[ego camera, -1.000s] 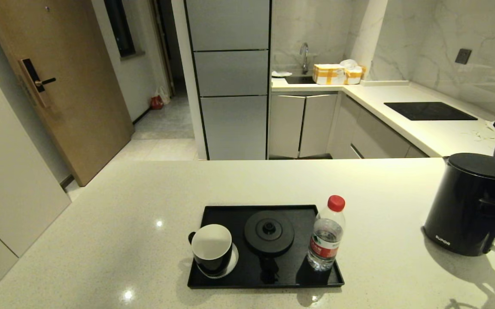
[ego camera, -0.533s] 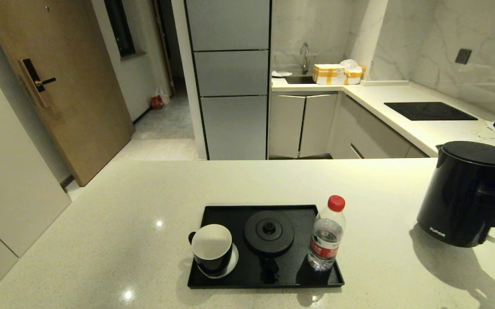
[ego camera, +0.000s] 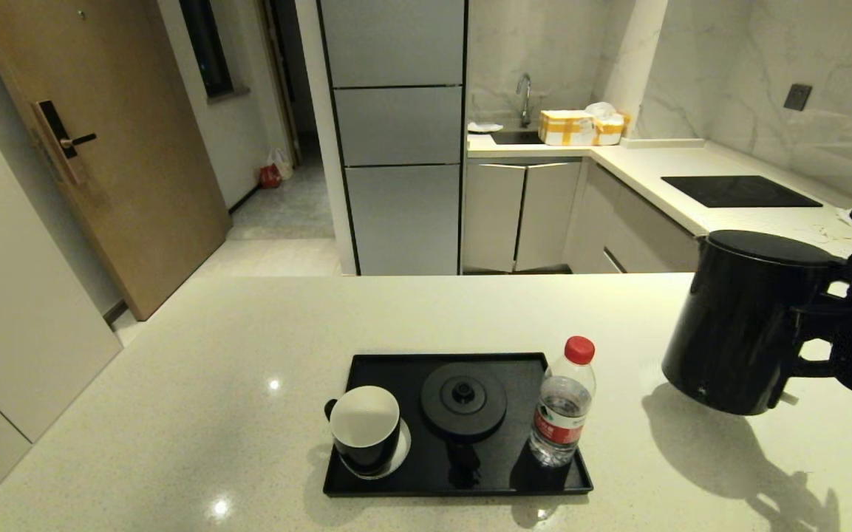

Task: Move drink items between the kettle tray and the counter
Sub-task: Return the kettle to its original position

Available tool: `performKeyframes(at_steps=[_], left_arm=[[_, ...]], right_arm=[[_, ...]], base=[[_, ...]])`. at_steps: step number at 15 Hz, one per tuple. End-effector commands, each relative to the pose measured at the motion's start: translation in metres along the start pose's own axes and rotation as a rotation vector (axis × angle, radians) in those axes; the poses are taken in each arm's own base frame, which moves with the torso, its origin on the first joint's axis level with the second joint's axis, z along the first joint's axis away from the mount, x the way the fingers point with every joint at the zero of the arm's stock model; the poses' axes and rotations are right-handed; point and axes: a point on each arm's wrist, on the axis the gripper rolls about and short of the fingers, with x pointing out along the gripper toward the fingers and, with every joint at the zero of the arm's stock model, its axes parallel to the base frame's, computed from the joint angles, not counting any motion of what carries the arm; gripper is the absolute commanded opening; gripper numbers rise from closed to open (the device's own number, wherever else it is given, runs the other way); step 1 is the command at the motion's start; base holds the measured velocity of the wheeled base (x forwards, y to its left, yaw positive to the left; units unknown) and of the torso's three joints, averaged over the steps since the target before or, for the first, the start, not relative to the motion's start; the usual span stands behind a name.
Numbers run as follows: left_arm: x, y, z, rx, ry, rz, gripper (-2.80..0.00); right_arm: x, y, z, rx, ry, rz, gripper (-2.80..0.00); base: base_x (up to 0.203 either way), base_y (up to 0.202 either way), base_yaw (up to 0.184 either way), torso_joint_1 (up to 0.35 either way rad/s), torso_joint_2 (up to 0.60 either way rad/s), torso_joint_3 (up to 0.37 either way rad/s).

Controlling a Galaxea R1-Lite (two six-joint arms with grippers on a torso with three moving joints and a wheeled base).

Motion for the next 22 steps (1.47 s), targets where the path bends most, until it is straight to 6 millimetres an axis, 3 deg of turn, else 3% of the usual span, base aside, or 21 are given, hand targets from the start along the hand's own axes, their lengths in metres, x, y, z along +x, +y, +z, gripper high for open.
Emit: performKeyframes(at_steps=[1,10,17,22], left_arm=[[0.0,0.0,0.0,0.0,-0.001,0.0,-2.8],[0.0,0.0,0.0,0.0,0.001,0.0,-2.8],[0.0,0.0,0.0,0.0,0.001,0.001,-2.8],[0.0,0.0,0.0,0.0,0.001,0.001,-2.8]], right_arm=[[-0.015,0.009,0.021,0.035,-0.006,0.048,-2.8],[-0.053,0.048,0.052,0.094,0.035,0.203,-2.8],[-0.062,0.078,0.06,0.083,0.037,0.267,-2.8],[-0.073,0.114,0.062,0.083,0.013,0.302,-2.8]], base=[[0.0,0.0,0.0,0.0,0.0,0.0],[0.0,0.0,0.0,0.0,0.0,0.0],[0.0,0.0,0.0,0.0,0.0,0.0],[0.0,0.0,0.0,0.0,0.0,0.0]])
